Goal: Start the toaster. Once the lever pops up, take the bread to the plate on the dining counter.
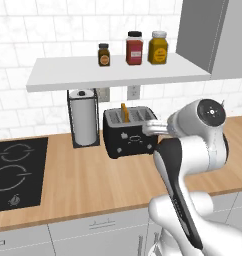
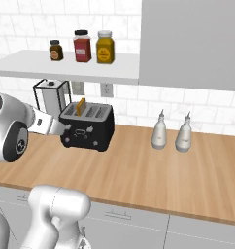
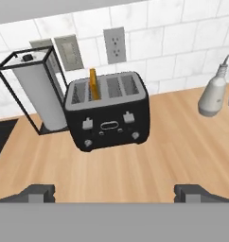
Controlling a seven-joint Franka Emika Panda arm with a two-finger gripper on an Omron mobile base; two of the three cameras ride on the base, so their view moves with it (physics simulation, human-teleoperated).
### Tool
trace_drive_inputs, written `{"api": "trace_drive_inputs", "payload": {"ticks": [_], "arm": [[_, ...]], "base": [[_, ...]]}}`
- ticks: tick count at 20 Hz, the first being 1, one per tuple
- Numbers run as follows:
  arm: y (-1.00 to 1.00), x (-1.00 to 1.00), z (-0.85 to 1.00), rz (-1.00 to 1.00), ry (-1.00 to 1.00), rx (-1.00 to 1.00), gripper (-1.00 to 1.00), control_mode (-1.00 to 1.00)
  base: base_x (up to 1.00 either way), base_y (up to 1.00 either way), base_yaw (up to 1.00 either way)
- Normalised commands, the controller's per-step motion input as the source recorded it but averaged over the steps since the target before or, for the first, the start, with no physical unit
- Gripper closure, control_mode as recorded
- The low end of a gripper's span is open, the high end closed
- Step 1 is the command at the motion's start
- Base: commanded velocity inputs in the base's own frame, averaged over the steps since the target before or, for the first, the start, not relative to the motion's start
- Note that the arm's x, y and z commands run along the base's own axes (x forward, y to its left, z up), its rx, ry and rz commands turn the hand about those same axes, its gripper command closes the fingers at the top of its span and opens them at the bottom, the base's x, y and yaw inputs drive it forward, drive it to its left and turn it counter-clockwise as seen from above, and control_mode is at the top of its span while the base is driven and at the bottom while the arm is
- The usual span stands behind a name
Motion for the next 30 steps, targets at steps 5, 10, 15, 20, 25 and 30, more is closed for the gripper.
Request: {"api": "trace_drive_inputs", "payload": {"ticks": [5,10,15,20,25,30], "arm": [[0.32,0.40,0.02,0.03,-0.01,-0.03,-1.00,-1.00],[0.26,0.50,-0.04,0.04,-0.09,-0.02,-1.00,-1.00],[0.10,0.67,-0.01,0.15,-0.17,0.00,-1.00,-1.00],[0.04,0.56,-0.09,0.12,-0.03,-0.05,-1.00,-1.00],[0.11,0.51,0.00,0.00,0.01,-0.02,-1.00,-1.00],[0.00,0.35,-0.04,-0.01,0.00,-0.01,-1.00,-1.00]], "base": [[0.00,0.00,0.00],[0.00,0.00,0.00],[0.00,0.00,0.00],[0.00,0.00,0.00],[0.00,0.00,0.00],[0.00,0.00,0.00]]}}
